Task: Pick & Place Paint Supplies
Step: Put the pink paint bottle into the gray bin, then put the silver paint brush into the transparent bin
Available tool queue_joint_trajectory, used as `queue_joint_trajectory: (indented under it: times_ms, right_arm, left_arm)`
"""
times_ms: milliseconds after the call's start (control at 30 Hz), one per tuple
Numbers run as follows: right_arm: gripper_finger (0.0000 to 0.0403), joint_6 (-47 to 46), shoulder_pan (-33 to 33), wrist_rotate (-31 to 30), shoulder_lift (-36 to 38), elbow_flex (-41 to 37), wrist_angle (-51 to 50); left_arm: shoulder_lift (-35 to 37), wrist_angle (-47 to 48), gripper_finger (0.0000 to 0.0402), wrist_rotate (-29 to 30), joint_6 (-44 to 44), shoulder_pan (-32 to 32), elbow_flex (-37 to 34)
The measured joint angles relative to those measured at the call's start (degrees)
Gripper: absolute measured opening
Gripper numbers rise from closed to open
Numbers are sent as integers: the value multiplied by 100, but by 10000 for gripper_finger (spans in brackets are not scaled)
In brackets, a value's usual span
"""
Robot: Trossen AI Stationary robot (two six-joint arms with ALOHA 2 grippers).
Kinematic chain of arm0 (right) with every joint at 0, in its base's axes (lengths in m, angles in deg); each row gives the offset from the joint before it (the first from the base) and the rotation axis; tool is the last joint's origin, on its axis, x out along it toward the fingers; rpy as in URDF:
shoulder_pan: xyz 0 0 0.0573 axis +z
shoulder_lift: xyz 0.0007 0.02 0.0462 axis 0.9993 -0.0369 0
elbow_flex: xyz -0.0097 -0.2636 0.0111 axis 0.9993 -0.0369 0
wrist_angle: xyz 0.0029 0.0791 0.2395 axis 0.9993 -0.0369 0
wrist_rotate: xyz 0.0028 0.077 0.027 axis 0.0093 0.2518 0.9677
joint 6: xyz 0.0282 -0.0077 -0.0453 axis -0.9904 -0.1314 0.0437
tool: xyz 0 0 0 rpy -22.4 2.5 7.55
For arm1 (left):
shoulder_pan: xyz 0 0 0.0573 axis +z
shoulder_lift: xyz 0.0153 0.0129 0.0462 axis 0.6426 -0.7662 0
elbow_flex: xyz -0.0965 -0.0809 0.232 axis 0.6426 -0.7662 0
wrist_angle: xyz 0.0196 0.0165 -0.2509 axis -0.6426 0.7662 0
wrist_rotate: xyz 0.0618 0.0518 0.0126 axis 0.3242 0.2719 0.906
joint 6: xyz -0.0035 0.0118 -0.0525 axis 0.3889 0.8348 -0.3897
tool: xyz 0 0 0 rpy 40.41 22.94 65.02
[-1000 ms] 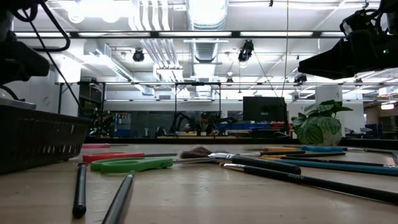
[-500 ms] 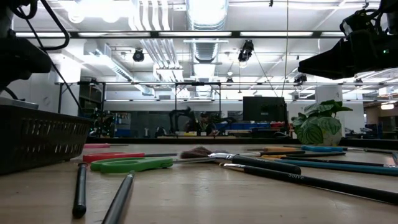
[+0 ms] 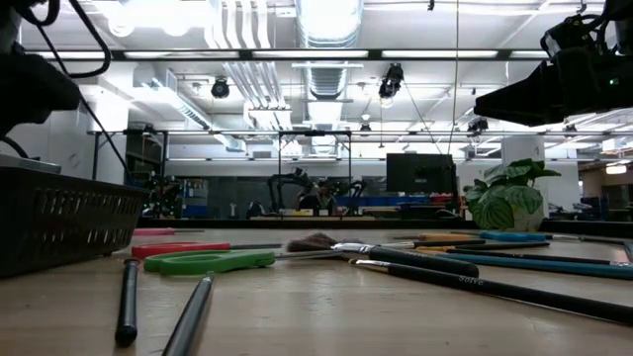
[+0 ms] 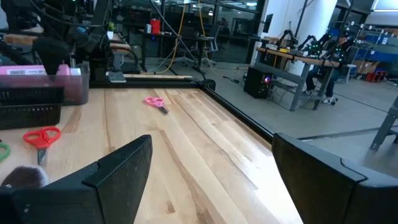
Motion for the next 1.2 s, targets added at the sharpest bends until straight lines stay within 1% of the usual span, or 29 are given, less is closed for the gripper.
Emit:
queue_joint_trajectory:
  times_ms: [167,267,433,567,700,867,967,1033,1067,1133,1200]
  right_arm:
    - [329,7,-2,0,0,0,2]
    - [329,-2,-2,0,0,0,0]
    - [329,-1,-1,1,0,0,2]
    - [329,-2,-2,0,0,0,2]
    - [329,-1,0,0,0,0,2]
    - [329,-1,0,0,0,0,2]
    - [329,2,0,2,0,0,2]
    - [329,9,-2,0,0,0,2]
    - [329,9,-1,0,0,0,2]
    - [329,-3,-2,0,0,0,2]
    - [329,9,-2,0,0,0,2]
  left_arm:
    - [209,263,307,-36,-36,0,328]
    - [327,403,307,152,-39,0,560]
    - [406,770,307,774,96,0,986]
    - [405,1032,307,1631,598,2,1324]
    - [405,1093,307,2771,1446,2,1461]
    - [403,954,307,4188,2498,2,1371]
    - [401,607,307,5143,3044,2,1227]
    - [401,129,307,5714,3614,2,1095]
    - [401,-218,307,5957,4041,2,1006]
    - [399,-1099,307,6302,5130,2,786]
    - [401,-2206,307,6469,6411,2,536]
